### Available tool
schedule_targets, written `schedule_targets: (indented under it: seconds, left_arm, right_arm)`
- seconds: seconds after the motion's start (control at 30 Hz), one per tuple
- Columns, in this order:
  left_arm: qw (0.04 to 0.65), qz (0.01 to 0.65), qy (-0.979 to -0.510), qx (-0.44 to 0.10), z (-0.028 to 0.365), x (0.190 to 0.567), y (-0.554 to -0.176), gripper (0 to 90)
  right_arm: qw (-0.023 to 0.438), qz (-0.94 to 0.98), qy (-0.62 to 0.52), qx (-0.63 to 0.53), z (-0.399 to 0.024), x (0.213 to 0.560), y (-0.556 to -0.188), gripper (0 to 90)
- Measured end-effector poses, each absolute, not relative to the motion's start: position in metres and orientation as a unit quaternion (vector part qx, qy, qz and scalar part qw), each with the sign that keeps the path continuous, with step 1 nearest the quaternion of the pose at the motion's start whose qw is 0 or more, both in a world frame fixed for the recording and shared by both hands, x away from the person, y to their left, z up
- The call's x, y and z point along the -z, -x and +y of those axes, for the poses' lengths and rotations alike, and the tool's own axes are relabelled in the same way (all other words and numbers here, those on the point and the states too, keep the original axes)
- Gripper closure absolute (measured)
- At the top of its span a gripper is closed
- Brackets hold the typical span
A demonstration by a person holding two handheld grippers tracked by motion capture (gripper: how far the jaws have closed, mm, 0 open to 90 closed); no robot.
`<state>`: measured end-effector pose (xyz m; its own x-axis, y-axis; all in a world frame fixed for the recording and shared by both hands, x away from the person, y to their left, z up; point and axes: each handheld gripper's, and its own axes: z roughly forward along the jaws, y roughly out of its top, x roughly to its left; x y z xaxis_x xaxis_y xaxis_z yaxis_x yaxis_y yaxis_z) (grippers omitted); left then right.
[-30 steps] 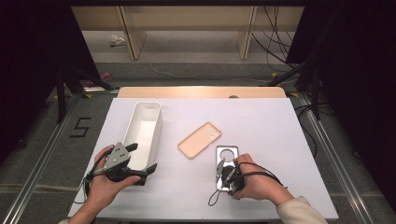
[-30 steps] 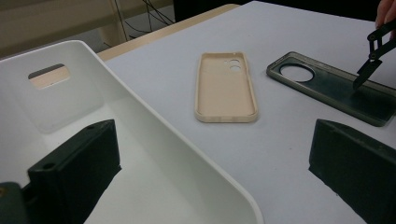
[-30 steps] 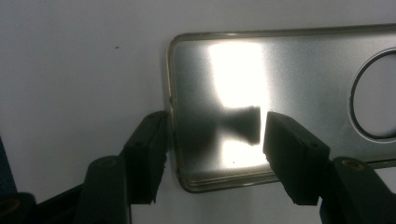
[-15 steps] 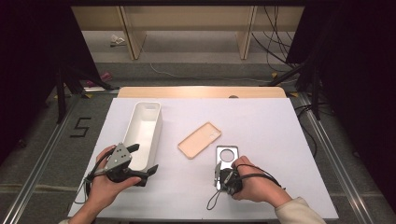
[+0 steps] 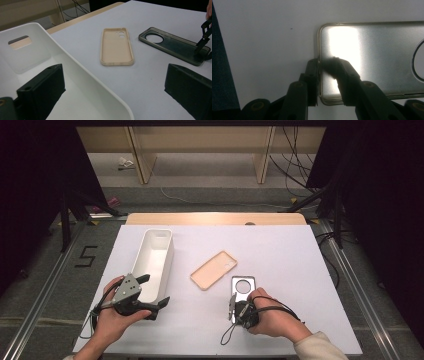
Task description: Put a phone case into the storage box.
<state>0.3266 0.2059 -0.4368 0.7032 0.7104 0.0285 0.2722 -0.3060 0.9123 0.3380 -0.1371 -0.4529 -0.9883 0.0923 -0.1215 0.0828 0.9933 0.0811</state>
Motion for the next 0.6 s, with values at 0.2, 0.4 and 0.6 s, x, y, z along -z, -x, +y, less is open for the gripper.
schedule_targets:
  seconds: [0.2,0.4,0.6]
  left_arm:
    - [0.498,0.315,-0.777,-0.22,0.2056,0.4368,-0.3264,2.4]
    - [0.498,0.314,-0.778,-0.218,0.205,0.4372,-0.3262,2.6]
    - [0.498,0.314,-0.778,-0.219,0.2056,0.437,-0.3263,2.7]
  right_arm:
    - [0.06,0.997,-0.035,-0.034,-0.1362,0.4527,-0.337,77.3]
    - [0.053,0.998,-0.034,-0.031,-0.1353,0.4525,-0.3351,83.7]
    - [0.05,0.998,-0.035,-0.03,-0.1353,0.4524,-0.3346,87.3]
